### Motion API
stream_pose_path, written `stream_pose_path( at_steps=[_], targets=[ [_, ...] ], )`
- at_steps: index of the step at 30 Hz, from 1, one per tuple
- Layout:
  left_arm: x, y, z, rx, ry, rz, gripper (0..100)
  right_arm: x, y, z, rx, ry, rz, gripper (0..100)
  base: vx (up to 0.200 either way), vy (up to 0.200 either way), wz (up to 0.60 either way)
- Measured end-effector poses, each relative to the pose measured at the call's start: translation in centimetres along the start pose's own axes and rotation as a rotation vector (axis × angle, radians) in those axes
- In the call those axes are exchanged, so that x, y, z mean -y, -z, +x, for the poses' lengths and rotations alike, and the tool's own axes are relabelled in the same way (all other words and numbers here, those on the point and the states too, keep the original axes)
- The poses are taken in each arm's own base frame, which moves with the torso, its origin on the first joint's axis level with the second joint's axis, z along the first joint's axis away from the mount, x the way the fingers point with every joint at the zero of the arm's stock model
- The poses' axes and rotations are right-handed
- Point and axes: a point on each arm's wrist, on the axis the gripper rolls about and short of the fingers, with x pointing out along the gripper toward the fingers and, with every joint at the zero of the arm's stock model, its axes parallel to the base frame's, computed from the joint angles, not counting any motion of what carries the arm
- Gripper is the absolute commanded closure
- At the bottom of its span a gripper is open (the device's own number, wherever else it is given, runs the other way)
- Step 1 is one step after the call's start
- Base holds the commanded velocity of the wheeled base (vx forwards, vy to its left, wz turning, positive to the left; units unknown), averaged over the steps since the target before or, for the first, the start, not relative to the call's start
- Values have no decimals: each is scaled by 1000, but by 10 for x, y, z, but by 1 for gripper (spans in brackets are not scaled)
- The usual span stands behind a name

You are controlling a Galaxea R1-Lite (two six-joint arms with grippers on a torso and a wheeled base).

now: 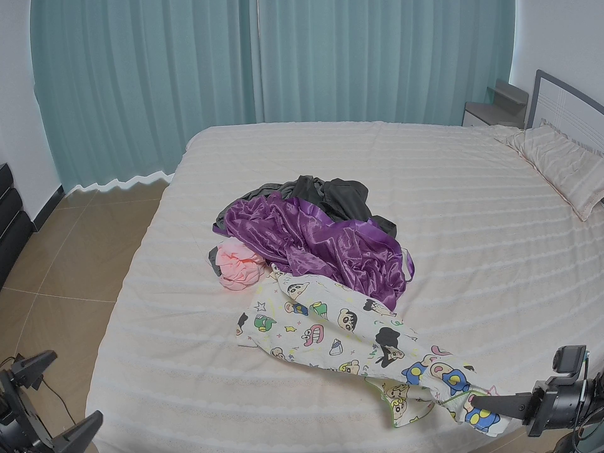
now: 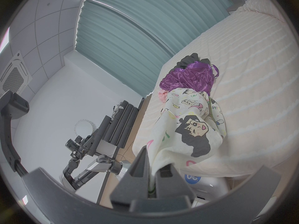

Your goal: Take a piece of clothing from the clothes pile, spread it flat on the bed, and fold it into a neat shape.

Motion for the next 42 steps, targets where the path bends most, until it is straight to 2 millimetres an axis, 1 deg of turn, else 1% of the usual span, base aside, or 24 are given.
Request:
stream_pose_path(
  at_steps=[6,8,9,11,17,20,21,23,24,26,30,34,38,42],
  targets=[
    [-13,-6,35,-183,145,-48,0,-3,-4,-3,21,-10,2,100,0,0,0],
    [-17,-7,50,-240,186,-57,0,-4,-6,-3,25,-11,3,100,0,0,0],
    [-19,-6,60,-277,208,-62,0,-4,-7,-3,29,-12,4,100,0,0,0],
    [-22,-5,73,-318,233,-65,0,-5,-9,-3,34,-12,6,100,0,0,0],
    [-25,7,123,-452,279,-52,0,-9,-17,0,60,-10,20,100,0,0,0],
    [-24,17,149,-493,295,-30,0,-10,-20,1,70,-6,28,100,0,0,0],
    [-22,22,161,-508,299,-19,0,-11,-22,2,75,-5,30,100,0,0,0],
    [-20,29,173,-528,302,-7,0,-12,-24,2,79,-4,33,100,0,0,0],
    [-18,36,186,-550,304,5,0,-12,-25,3,83,-2,37,100,0,0,0],
    [-14,49,202,-587,310,20,0,-13,-27,4,89,1,41,100,0,0,0],
    [-6,70,232,-633,316,47,0,-13,-31,5,102,8,50,100,0,0,0],
    [2,87,267,-614,302,82,0,-15,-37,6,128,13,59,100,0,0,0],
    [6,98,289,-562,272,92,0,-16,-41,6,147,13,62,100,0,0,0],
    [8,111,303,-543,207,101,0,-17,-44,6,157,14,64,100,0,0,0]
  ],
)
